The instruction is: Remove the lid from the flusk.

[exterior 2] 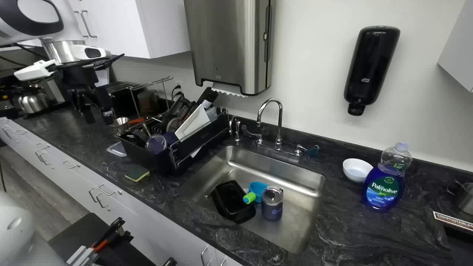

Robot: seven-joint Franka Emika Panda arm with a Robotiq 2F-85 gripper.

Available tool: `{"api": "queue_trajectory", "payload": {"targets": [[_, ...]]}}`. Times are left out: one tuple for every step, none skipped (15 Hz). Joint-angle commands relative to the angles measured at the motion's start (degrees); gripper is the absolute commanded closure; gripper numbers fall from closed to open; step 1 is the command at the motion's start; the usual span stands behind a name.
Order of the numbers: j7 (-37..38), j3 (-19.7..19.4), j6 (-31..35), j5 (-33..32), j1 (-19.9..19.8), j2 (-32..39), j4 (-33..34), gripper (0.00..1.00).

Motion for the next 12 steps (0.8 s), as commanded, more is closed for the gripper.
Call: {"api": "queue_trajectory", "payload": {"targets": [[0.3,-0.6,-0.1,-0.3,0.7,0.2,0.1,0.00],[0.3,-0.6,-0.1,-0.3,0.7,0.2,0.1,0.00],[0.3,-0.6,-0.1,-0.3,0.7,0.2,0.1,0.00],[0.3,-0.6,-0.1,-0.3,0.7,0.2,0.1,0.00],[0.3,-0.6,-0.1,-0.3,0.7,0.2,0.1,0.00],[0.3,-0.6,-0.1,-0.3,0.7,0.2,0.1,0.00],[0.3,-0.6,-0.1,-0.3,0.7,0.2,0.1,0.00],[0.3,-0.6,-0.1,-0.3,0.7,0.2,0.1,0.00],[0.3,-0.6,-0.1,-0.3,0.7,0.2,0.1,0.00],[0.6,-0.4,0.2,-0.9,0.3,0.8,0.1,0.00],[-0.2,-0.8,1.5,-1.1,0.2,1.3,-0.4,0.00],[-1.7,-1.3,3.4,-1.3,0.4,1.5,-1.2,0.00]]}}
